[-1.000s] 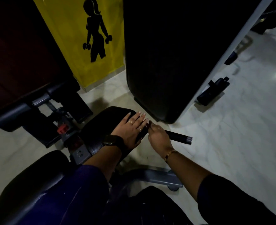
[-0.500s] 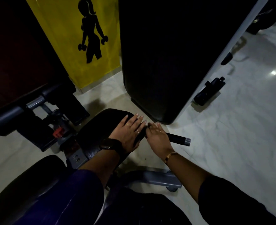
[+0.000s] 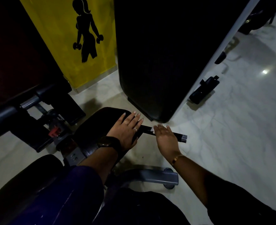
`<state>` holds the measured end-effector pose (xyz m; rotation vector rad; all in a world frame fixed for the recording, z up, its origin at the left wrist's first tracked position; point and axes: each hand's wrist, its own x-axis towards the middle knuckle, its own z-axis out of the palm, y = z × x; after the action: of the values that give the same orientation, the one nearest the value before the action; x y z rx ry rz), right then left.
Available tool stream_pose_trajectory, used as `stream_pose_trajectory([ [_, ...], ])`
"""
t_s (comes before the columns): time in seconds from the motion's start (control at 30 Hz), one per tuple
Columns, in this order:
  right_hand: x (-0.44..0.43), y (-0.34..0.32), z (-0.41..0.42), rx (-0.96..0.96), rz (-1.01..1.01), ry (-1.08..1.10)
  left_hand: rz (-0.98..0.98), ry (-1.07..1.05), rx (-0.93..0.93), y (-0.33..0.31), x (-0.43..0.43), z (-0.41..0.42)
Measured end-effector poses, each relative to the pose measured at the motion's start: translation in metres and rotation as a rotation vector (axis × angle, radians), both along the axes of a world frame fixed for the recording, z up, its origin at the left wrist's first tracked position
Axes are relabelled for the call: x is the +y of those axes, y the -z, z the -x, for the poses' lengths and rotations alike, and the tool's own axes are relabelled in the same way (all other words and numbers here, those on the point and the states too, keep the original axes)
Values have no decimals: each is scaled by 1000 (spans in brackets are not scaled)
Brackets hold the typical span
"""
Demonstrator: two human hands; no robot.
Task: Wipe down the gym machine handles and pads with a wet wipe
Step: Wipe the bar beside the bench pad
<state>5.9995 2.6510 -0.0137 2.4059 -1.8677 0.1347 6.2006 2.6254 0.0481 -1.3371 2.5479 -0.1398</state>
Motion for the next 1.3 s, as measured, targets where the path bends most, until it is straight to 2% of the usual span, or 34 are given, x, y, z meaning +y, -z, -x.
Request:
stream_pose_trajectory([
  [0.1, -13, 3, -28, -66, -48, 81, -7, -2, 0, 0, 0, -1],
  [0.2, -10, 13, -36, 2, -38, -84, -12, -2, 5, 1, 0, -1],
  [0.3, 2, 16, -6, 81, 72, -264, -6, -6, 7, 0, 0, -1],
  [0.37, 13, 10, 17, 117, 119, -305, -10, -5, 10, 0, 0, -1],
  [0.47, 22, 3, 27, 116, 122, -212, -17, -7, 11, 0, 0, 0],
  [0.63, 4, 2, -20, -17, -28, 141, -26, -3, 1, 0, -2, -1],
  [0.77, 2, 8, -33, 49, -55, 23, -22, 4, 0, 1, -1, -2],
  [0.93, 29, 12, 24, 185, 50, -226, -7, -2, -1, 0, 0, -1],
  [1.07, 42, 0, 49, 110, 40, -98, -5, -3, 0, -2, 1, -1],
  [1.2, 25, -2, 19, 14, 56, 119, -3, -5, 1, -3, 1, 0],
  [1.3, 19, 6, -5, 5, 26, 75, -2, -10, 1, -3, 3, 0],
])
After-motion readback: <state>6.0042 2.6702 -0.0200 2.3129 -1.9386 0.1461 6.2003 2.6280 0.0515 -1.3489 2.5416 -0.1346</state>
